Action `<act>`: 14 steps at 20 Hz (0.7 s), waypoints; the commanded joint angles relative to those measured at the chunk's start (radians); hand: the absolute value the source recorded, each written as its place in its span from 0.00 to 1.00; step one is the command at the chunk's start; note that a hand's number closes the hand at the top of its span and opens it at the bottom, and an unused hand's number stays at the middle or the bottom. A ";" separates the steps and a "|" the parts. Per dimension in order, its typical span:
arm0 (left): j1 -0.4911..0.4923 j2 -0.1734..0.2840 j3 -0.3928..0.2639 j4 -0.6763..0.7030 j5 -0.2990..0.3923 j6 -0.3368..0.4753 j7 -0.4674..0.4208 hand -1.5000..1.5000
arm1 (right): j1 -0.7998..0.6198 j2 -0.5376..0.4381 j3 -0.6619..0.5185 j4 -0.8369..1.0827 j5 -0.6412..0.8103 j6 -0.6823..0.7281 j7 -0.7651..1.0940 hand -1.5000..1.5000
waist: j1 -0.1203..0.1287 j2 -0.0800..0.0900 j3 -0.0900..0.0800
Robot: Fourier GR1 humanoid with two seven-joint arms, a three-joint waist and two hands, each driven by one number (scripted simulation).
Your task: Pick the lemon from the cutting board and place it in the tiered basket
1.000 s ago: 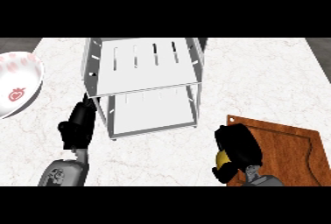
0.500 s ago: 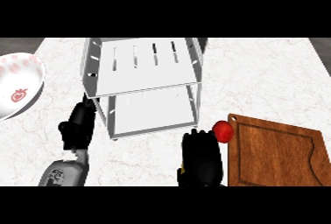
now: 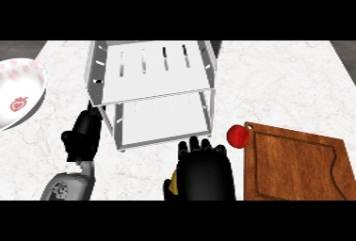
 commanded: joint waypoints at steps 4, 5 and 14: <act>-0.010 -0.017 -0.026 0.004 -0.005 -0.008 0.005 0.50 | -0.165 0.013 -0.030 -0.072 -0.111 0.099 0.259 1.00 | -0.010 0.001 -0.002; 0.002 -0.016 -0.029 0.001 -0.002 -0.013 -0.008 0.50 | -0.188 0.013 -0.061 -0.064 -0.131 0.081 0.259 1.00 | -0.002 0.002 -0.002; -0.036 -0.017 -0.023 0.022 -0.003 -0.016 0.005 0.50 | -0.417 0.013 -0.208 0.056 -0.346 -0.038 0.345 1.00 | 0.014 0.011 -0.002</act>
